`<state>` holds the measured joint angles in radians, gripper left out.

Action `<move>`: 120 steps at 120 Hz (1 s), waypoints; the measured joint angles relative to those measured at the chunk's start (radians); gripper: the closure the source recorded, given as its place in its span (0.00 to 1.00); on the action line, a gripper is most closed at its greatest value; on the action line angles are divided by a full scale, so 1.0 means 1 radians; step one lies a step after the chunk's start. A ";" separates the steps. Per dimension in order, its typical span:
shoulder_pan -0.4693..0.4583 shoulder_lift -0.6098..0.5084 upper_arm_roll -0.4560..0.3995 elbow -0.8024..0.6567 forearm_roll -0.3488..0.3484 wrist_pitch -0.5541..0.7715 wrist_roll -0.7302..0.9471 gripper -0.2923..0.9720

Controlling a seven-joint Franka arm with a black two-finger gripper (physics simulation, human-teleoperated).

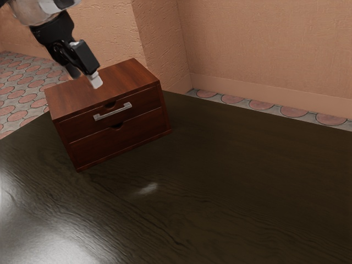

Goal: Pull the drawer handle with one arm to open the drawer

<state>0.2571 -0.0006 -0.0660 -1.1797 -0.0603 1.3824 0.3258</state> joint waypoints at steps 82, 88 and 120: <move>0.004 0.075 0.020 -0.056 0.129 0.160 0.306 0.23; 0.011 0.076 0.018 -0.087 0.129 0.198 0.337 0.23; -0.017 0.135 -0.002 -0.124 0.154 0.367 0.464 0.29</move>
<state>0.2399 0.1341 -0.0678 -1.3035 0.0941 1.7492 0.7894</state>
